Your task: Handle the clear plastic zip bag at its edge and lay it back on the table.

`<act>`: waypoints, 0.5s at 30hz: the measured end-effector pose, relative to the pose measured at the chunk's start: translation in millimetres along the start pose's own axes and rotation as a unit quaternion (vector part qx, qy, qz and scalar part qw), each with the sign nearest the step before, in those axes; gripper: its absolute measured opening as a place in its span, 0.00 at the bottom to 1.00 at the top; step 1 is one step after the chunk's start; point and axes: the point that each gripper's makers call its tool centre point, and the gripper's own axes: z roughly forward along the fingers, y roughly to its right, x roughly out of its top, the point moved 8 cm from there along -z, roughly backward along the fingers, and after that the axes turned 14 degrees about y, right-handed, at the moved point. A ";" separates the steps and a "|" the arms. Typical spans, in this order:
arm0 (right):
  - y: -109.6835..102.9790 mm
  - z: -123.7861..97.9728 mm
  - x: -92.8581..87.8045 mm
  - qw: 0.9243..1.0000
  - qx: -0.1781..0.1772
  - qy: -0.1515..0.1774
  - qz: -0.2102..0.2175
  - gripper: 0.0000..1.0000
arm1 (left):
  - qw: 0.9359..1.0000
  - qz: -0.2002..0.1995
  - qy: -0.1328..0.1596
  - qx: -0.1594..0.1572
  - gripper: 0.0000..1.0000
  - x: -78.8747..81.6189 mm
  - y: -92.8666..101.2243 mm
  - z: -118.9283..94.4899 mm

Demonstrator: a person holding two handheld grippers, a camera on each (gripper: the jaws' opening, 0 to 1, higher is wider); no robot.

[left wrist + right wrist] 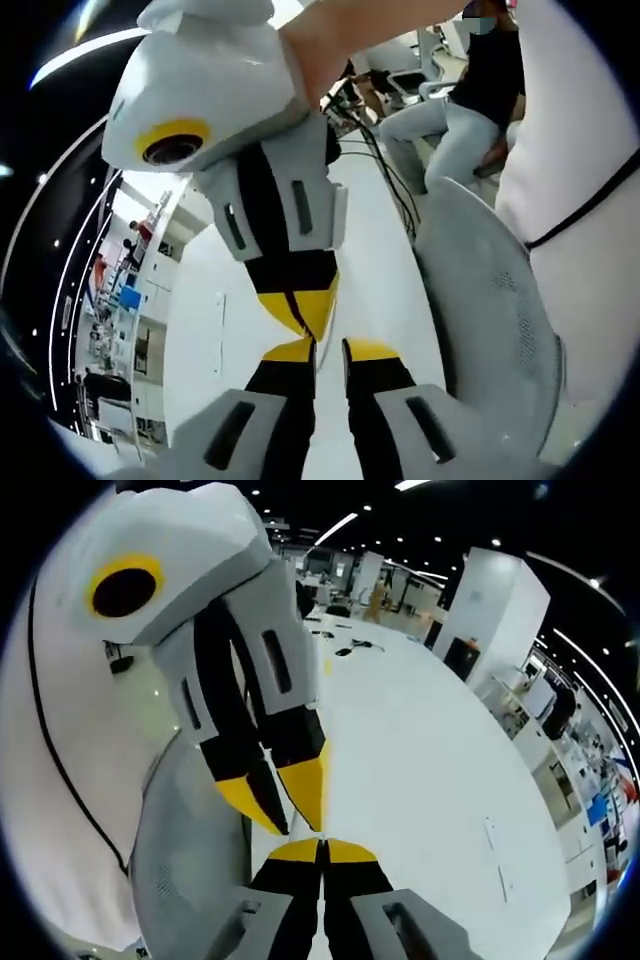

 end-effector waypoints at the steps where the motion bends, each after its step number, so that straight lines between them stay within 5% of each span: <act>1: 0.1 0.1 0.3 1.000 0.000 0.000 0.000 0.00 | 1.000 0.002 -0.005 -0.001 0.08 -0.9 0.3 0.4; 15: -0.5 2.7 3.5 1.000 0.001 0.003 0.003 0.00 | 0.999 0.003 -0.036 -0.016 0.00 -5.8 1.8 3.1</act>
